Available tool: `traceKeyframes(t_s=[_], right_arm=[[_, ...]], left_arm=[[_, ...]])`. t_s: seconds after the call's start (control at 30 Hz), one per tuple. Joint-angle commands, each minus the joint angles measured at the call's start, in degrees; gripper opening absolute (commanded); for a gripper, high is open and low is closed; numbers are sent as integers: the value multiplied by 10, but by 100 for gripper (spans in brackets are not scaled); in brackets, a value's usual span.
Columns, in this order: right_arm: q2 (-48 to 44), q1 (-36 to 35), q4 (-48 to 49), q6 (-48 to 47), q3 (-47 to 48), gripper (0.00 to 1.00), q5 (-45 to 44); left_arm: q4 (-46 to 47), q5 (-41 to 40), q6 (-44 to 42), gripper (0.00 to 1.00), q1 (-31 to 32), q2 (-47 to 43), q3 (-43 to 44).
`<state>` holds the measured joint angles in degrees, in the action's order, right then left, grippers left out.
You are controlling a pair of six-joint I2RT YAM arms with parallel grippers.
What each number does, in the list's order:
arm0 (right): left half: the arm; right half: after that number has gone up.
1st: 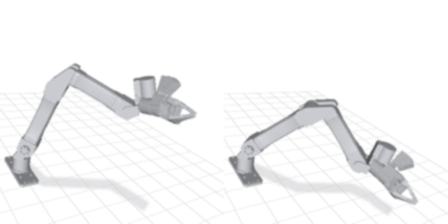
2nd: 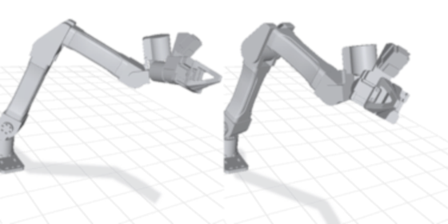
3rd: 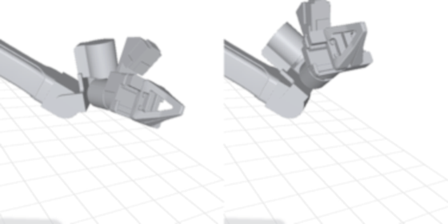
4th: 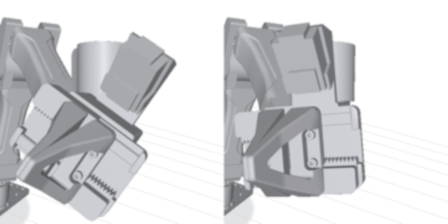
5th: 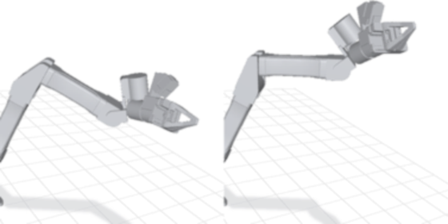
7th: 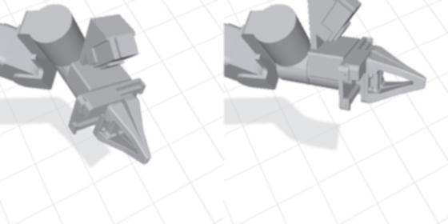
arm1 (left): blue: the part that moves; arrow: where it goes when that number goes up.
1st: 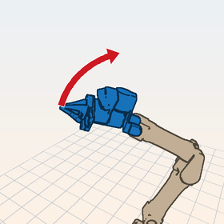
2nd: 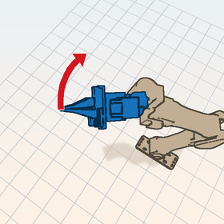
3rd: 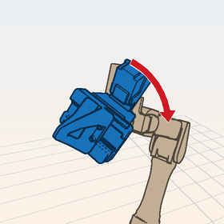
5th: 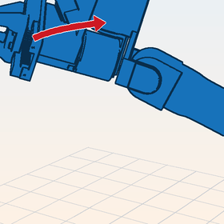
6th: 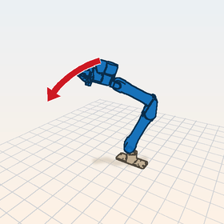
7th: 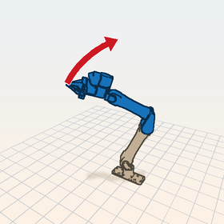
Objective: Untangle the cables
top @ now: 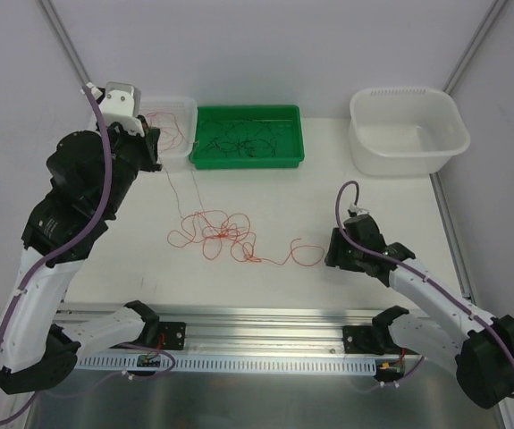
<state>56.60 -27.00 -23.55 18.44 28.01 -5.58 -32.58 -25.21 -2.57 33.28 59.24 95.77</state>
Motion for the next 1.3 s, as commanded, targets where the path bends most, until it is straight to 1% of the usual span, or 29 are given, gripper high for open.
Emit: traceKeyframes(t_s=[0.0, 0.03, 0.07, 0.13, 0.17, 0.23, 0.27, 0.33, 0.37, 0.47, 0.5, 0.57, 0.6, 0.63, 0.73, 0.9, 1.0, 1.1, 1.13, 1.2, 1.23, 1.27], right_arm=[[-27, -50, 4, -31, 81, 59, 18], [-19, -65, 4, -32, 95, 61, 18], [-10, -94, 11, -36, 126, 66, 18], [9, -120, 24, -38, 152, 70, 22], [37, -145, 43, -38, 177, 73, 24], [73, -164, 64, -35, 201, 74, 30], [108, -181, 82, -34, 225, 75, 30], [153, -197, 97, -26, 252, 75, 24], [196, -210, 116, -20, 264, 75, 15], [258, -224, 153, 24, 303, 76, 9], [296, -227, 162, 31, 321, 76, 8], [338, -245, 183, 35, 346, 76, 14], [378, -251, 184, 34, 360, 76, 18], [395, -265, 185, 31, 388, 77, 21], [457, -286, 192, 28, 425, 77, 23], [526, -298, 176, 34, 460, 76, -7], [547, -298, 147, 29, 460, 73, -37], [536, -296, 137, 28, 426, 55, -74], [530, -289, 136, 30, 414, 43, -80], [501, -278, 140, 34, 370, 32, -89], [487, -264, 141, 35, 353, 21, -92], [473, -255, 138, 35, 338, 14, -98]], left_arm=[[-15, 124, 49, 0, -1, 3, -43], [-15, 161, 69, 0, -1, 2, -57], [-15, 178, 79, 0, -1, 1, -70], [-14, 205, 101, 0, -1, -6, -108], [-15, 207, 107, 0, -1, -10, -119], [-15, 209, 116, 0, -1, -23, -151], [-15, 207, 120, 0, -1, -33, -160], [-15, 205, 124, 0, -1, -46, -182], [-15, 198, 124, 0, -1, -60, -189], [-15, 178, 128, 0, -1, -87, -213], [-16, 174, 128, 0, -1, -94, -224], [-16, 166, 127, 0, -1, -109, -233], [-16, 158, 126, 0, -1, -113, -239], [-17, 154, 123, 0, -1, -117, -240], [-18, 140, 119, 0, -1, -127, -243], [-31, 105, 117, 0, -1, -127, -235], [-38, 76, 119, 0, -1, -123, -224], [-41, 47, 112, 0, -1, -119, -211], [-42, 40, 110, 0, -1, -117, -208], [-44, 18, 101, 0, -1, -111, -197], [-44, 6, 96, 0, -1, -108, -192], [-45, -16, 93, 0, -1, -105, -184]])
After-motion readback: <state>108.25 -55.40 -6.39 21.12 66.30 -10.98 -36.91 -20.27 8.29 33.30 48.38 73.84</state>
